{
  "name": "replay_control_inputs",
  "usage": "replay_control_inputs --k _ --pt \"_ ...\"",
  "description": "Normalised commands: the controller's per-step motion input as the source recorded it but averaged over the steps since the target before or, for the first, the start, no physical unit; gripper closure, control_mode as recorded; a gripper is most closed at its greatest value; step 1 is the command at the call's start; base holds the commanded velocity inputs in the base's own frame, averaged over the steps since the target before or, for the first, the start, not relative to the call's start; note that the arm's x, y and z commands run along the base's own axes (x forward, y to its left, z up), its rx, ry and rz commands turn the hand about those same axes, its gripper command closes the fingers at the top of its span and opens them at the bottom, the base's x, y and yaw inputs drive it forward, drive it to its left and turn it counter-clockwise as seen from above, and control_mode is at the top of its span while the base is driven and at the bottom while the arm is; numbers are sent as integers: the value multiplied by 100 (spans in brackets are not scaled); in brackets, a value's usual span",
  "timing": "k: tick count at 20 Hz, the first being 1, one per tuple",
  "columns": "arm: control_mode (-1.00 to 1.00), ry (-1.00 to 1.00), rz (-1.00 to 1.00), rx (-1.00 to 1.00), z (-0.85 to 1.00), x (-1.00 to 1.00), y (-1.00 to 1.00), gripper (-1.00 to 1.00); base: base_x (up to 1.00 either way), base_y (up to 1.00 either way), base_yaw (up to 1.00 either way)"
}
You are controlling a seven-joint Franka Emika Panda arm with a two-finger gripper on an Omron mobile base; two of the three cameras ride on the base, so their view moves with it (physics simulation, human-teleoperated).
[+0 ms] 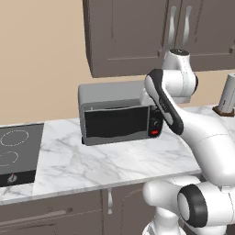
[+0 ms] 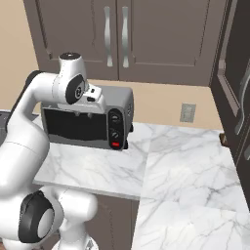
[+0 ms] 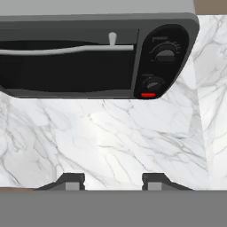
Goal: Navigate to the oven.
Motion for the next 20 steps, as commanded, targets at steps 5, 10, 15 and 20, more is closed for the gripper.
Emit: replay_control_inputs --k 5,10,15,20 --pt "100 0 0 0 0 0 0 -100 0 0 0" --pt "100 0 0 0 0 0 0 -100 -5 0 0" --pt "100 0 0 0 0 0 0 -100 -36 54 6" --pt "100 0 0 0 0 0 0 -100 -11 99 65"
